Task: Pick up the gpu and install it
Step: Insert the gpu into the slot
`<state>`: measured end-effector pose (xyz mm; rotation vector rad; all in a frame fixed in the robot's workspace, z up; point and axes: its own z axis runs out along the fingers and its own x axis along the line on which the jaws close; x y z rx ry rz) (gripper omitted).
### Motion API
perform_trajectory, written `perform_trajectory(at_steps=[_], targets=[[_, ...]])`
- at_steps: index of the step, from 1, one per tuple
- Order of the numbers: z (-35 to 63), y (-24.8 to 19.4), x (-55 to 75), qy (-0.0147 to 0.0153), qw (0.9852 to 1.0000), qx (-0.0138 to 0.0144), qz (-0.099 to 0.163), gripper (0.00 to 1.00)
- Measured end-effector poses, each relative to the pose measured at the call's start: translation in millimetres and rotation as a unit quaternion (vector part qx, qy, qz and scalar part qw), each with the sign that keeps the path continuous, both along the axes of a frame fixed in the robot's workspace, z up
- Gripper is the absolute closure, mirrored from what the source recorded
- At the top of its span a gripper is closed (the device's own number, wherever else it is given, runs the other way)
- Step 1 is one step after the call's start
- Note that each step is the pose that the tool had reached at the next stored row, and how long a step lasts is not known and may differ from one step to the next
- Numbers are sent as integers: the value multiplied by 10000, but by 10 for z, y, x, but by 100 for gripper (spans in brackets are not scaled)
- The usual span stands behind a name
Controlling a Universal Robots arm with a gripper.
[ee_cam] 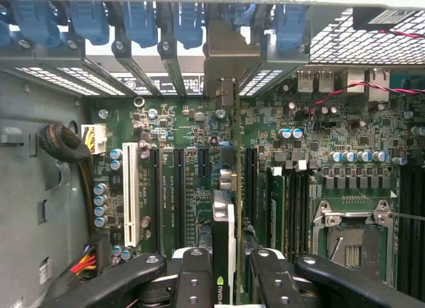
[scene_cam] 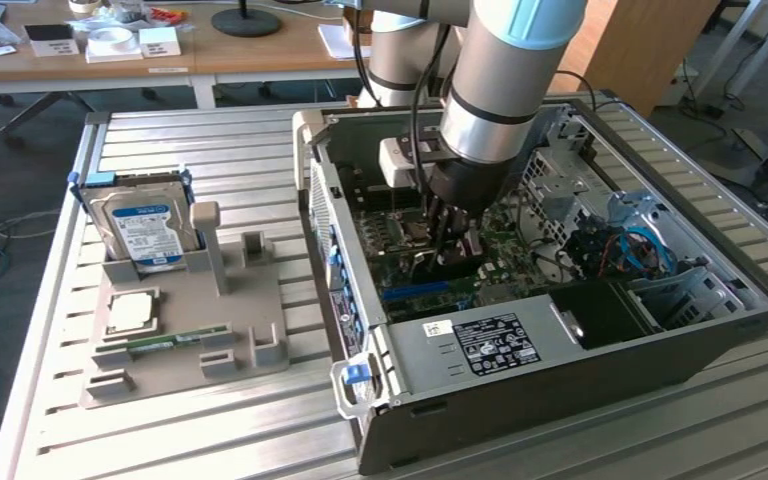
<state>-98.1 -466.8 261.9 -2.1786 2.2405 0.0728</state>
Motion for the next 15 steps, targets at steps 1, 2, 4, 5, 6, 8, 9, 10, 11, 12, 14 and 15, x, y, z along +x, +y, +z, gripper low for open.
perform_trajectory(at_steps=[1, 2, 4, 5, 6, 8, 9, 10, 11, 12, 14, 15], targets=[[-3, 0, 0, 0, 10000, 1, 0, 74], [-10, 1, 0, -1, 10000, 3, 0, 74], [-13, 0, 0, 0, 10000, 0, 0, 74], [-13, 0, 0, 0, 10000, 0, 0, 74], [-13, 0, -1, 0, 10000, 0, 0, 74], [-13, 1, -7, 0, 10000, 0, -2, 74], [-14, 0, -8, 0, 10000, 1, 0, 74], [-14, 0, -9, -1, 10000, 1, 0, 74], [-17, 0, -10, 0, 10000, 0, 0, 74], [-23, 0, -11, -1, 10000, 1, 0, 74], [-29, 0, -13, -1, 10000, -1, 0, 74], [-29, 0, -13, -1, 10000, -1, 0, 74]])
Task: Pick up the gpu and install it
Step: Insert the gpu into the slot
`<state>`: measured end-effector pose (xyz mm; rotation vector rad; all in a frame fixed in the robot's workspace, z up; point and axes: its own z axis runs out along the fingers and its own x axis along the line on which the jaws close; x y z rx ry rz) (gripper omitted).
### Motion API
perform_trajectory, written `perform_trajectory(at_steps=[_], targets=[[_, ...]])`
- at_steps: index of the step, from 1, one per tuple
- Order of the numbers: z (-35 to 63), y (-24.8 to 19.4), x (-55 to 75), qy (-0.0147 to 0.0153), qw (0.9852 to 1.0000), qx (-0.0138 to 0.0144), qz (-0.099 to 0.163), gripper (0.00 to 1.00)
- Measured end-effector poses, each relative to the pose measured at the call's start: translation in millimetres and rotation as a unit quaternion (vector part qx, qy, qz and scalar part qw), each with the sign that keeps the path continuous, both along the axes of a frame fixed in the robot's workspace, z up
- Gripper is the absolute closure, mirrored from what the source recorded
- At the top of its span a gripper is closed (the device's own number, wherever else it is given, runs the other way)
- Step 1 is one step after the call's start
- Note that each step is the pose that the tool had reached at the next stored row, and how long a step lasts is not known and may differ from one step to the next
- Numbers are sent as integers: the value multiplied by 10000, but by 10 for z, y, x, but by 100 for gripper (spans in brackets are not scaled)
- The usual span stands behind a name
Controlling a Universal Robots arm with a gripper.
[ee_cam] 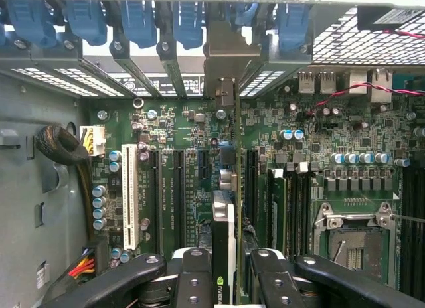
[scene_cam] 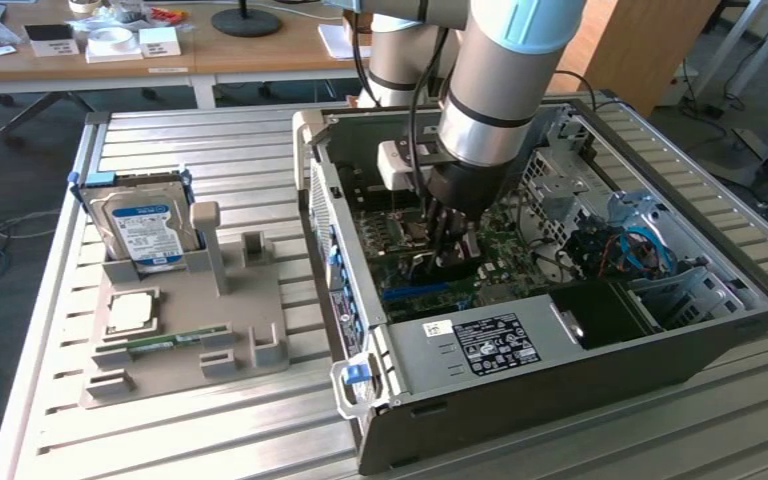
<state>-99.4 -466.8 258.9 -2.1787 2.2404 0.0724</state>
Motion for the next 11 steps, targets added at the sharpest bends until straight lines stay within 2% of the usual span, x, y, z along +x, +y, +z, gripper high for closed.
perform_trajectory(at_steps=[11], targets=[[-32, 1, -4, -1, 10000, 3, 0, 74]])
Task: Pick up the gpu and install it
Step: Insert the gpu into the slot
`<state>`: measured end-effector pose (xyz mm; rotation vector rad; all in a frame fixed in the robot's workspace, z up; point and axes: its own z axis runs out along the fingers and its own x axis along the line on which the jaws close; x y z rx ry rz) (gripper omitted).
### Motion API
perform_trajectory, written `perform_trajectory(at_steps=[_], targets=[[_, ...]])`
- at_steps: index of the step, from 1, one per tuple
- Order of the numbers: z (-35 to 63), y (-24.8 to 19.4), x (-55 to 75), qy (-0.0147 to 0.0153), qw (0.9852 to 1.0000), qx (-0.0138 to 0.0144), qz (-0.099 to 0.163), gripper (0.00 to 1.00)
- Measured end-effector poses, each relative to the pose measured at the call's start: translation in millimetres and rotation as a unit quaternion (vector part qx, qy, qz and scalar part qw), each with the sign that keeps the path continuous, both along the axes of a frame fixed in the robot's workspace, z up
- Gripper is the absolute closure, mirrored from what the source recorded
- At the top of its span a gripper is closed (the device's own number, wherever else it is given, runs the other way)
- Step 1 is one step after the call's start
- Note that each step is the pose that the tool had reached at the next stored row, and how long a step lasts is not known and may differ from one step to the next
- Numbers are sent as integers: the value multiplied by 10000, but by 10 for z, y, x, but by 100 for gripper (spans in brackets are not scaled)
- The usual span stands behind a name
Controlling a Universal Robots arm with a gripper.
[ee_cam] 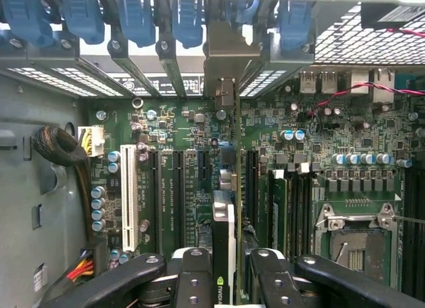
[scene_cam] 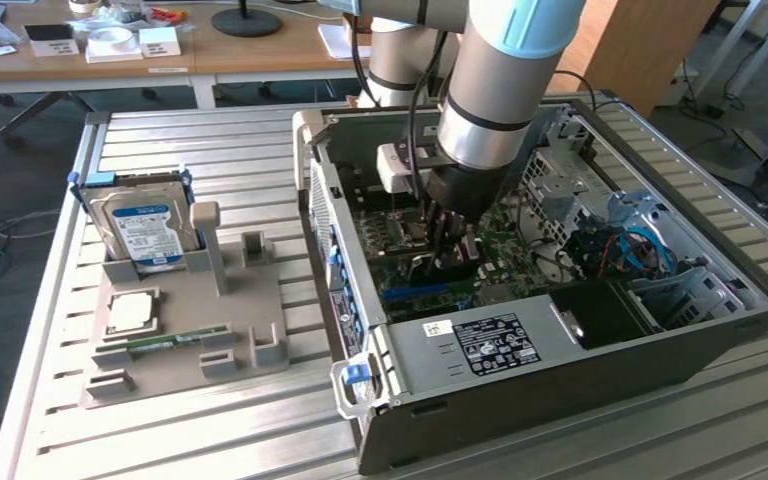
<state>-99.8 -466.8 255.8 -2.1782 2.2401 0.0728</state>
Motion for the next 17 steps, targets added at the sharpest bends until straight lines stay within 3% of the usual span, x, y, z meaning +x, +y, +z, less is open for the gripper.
perform_trajectory(at_steps=[17], targets=[[-21, -1, -4, 1, 10000, -3, 0, 74]])
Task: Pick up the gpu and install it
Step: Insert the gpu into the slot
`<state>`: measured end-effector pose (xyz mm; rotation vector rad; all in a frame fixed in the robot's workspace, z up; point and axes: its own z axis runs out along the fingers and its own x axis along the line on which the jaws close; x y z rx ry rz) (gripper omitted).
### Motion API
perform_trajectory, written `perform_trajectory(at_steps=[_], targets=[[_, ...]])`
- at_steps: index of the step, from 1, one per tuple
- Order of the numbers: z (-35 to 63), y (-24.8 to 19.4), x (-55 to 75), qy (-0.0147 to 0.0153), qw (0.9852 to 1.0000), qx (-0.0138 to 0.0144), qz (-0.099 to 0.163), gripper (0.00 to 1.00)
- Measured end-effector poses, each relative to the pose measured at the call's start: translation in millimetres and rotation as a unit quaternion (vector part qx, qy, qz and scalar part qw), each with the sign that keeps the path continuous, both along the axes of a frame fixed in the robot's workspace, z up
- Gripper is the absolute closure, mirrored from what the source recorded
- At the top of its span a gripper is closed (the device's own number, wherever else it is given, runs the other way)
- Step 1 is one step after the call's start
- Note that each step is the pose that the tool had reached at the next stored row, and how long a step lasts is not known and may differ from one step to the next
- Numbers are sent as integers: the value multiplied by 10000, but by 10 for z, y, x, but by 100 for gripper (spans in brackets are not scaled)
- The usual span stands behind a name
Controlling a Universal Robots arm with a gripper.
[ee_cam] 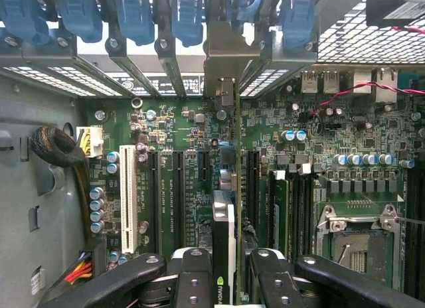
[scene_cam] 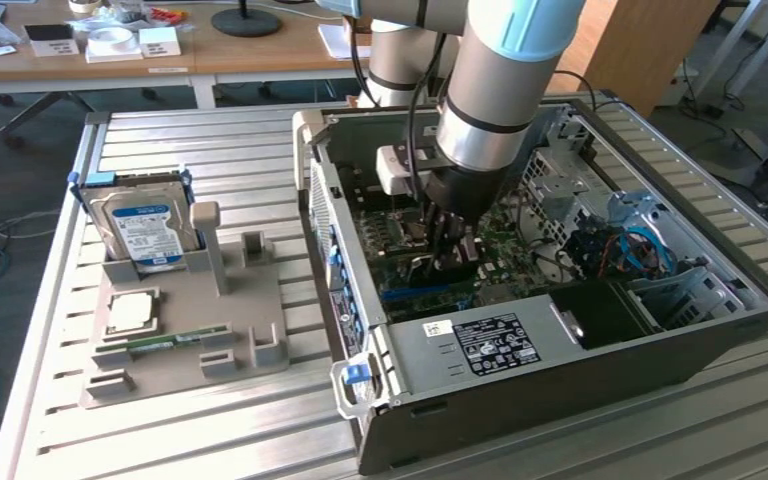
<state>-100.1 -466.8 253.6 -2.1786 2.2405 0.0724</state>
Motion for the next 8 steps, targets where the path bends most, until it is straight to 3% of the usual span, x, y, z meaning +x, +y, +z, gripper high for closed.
perform_trajectory(at_steps=[8], targets=[[-18, 3, -10, -1, 10000, 1, 1, 74]])
